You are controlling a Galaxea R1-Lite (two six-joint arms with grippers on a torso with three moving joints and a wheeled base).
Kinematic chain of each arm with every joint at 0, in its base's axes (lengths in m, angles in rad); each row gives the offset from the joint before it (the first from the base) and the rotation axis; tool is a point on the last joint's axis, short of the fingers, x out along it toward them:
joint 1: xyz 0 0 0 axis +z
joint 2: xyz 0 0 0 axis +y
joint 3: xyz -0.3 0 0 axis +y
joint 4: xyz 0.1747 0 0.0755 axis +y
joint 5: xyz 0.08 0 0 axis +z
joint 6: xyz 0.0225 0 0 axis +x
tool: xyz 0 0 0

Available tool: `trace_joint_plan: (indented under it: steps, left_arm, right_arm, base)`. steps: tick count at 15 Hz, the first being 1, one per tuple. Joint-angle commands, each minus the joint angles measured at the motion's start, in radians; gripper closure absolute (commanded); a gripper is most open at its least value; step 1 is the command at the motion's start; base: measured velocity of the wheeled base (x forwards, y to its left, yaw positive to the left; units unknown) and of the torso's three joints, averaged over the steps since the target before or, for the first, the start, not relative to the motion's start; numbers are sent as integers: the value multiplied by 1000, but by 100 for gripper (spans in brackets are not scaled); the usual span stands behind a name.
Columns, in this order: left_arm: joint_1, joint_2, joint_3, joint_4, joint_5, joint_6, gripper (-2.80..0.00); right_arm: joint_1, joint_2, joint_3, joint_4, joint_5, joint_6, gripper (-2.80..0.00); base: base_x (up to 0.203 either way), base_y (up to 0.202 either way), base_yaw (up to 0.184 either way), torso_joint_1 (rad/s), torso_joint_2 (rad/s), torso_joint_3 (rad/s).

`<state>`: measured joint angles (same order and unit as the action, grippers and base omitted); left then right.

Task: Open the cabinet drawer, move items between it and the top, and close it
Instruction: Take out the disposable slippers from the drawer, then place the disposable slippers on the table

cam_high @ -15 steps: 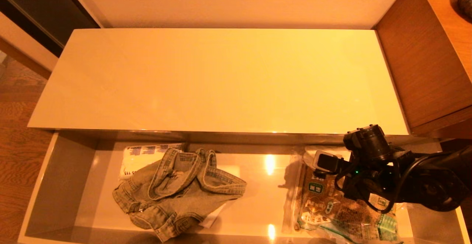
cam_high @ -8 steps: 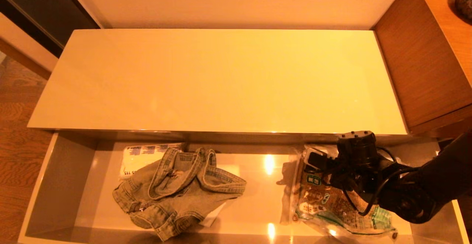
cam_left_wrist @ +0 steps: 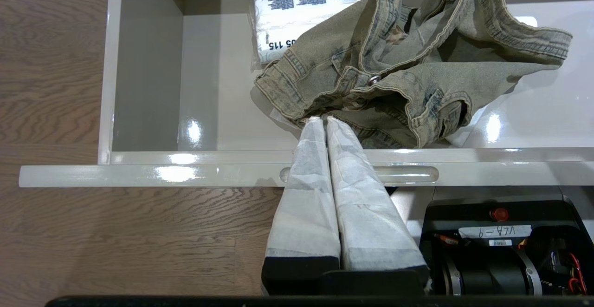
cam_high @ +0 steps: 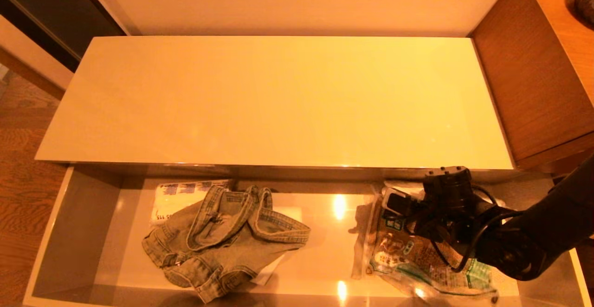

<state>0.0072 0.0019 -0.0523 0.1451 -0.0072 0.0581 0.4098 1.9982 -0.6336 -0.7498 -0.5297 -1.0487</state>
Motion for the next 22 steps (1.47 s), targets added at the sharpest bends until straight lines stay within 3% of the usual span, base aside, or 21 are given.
trace_joint_plan:
  steps: [1, 4, 7, 11, 17, 22]
  left_arm:
    - [0, 0, 0, 1, 0, 2, 0]
    - [0, 0, 0, 1, 0, 0, 0]
    - [0, 0, 0, 1, 0, 0, 0]
    - [0, 0, 0, 1, 0, 1, 0]
    - [0, 0, 0, 1, 0, 0, 0]
    - [0, 0, 0, 1, 0, 0, 0]
  right_arm:
    - [2, -21, 5, 1, -4, -6, 0]
    - [2, -157, 14, 38, -1, -4, 0]
    - [2, -319, 13, 171, 18, 7, 0]
    - [1, -569, -13, 471, 48, 49, 0]
    - [1, -803, -252, 964, 60, 144, 0]
    - [1, -748, -387, 1022, 69, 203, 0]
  base:
    - [0, 0, 0, 0, 0, 0]
    - [0, 0, 0, 0, 0, 0]
    - [0, 0, 0, 0, 0, 0]
    - [0, 0, 0, 0, 0, 0]
    - [0, 0, 0, 0, 0, 0]
    - [0, 0, 0, 0, 0, 0]
